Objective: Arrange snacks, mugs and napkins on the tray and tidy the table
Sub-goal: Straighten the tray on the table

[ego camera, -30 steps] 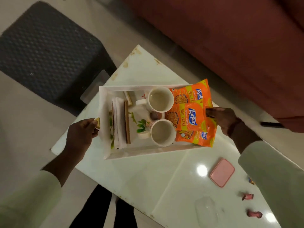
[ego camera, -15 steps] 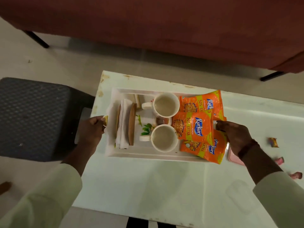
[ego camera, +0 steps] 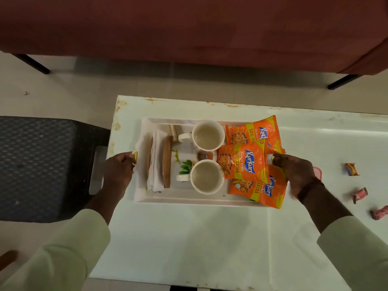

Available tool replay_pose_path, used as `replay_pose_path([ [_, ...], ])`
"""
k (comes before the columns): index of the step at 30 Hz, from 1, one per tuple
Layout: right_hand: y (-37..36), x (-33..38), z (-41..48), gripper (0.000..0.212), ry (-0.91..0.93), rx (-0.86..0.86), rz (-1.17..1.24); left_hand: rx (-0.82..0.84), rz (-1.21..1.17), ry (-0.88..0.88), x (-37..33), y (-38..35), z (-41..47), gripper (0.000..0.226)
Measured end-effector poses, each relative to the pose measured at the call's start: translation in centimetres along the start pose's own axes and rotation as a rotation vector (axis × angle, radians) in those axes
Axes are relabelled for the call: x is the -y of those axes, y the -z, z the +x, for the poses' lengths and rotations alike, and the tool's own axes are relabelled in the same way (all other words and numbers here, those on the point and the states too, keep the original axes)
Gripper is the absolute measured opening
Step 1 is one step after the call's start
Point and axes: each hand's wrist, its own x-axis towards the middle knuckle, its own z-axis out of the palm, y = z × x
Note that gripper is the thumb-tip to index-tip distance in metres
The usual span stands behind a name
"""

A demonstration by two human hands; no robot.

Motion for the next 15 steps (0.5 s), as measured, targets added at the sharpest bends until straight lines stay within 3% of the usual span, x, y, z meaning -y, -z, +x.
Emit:
replay_pose_path([
  [5,-0.1,-0.3,0.3,0.035,0.013,-0.008,-0.004,0.007,-0.006,0.000,0.5,-0.2,0.0,0.025],
  [10,-0.5,-0.8,0.3,0.029,0.013,-0.036,-0.010,0.033,0.087,-0.119,0.2,0.3,-0.9,0.027],
  [13,-0.9,-0.9,-0.6,0.029,0.087,-0.218,-0.097,-0.025,0.312,-0.288,-0.3,0.6,-2.1,0.034],
  [15,-1.2,-1.1,-1.9,0.035,0.232,-0.390,-0.252,-0.087,0.325,-0.375,-0.9,0.7,-3.7,0.036],
])
